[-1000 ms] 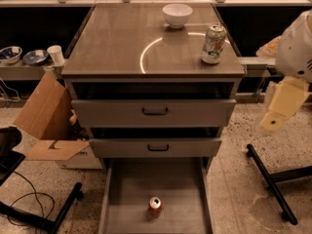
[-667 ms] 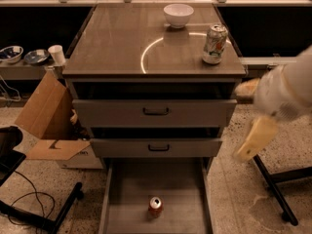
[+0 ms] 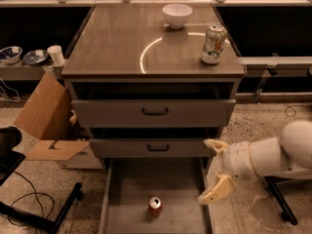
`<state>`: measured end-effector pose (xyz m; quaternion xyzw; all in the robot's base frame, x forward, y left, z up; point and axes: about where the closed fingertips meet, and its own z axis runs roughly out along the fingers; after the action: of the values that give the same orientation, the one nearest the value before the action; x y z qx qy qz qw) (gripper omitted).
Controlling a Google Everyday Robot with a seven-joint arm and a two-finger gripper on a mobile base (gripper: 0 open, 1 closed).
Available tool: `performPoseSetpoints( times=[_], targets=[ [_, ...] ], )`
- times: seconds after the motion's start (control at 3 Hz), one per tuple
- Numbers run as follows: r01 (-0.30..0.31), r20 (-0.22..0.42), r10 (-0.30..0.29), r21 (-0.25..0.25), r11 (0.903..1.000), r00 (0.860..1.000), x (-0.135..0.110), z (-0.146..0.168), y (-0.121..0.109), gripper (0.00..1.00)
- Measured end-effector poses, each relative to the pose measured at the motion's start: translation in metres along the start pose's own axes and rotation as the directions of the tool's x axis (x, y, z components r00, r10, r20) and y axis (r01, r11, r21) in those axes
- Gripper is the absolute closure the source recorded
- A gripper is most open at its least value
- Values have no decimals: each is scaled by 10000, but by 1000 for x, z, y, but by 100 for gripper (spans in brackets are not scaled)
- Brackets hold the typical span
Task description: Pick coke can from bottom drawer and place on counter
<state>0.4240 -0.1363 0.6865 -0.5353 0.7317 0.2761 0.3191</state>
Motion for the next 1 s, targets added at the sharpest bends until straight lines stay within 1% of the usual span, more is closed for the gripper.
performPoseSetpoints(
  times=[0.33,0.67,1.0],
  targets=[
    [-546,2524,194,1332,9896,9674,33,54,-30,0],
    [-1443,3778,465,2349,9613,9247,61,89,-67,0],
    [-1407,3760,436,2348,9618,9256,59,88,-67,0]
  ],
)
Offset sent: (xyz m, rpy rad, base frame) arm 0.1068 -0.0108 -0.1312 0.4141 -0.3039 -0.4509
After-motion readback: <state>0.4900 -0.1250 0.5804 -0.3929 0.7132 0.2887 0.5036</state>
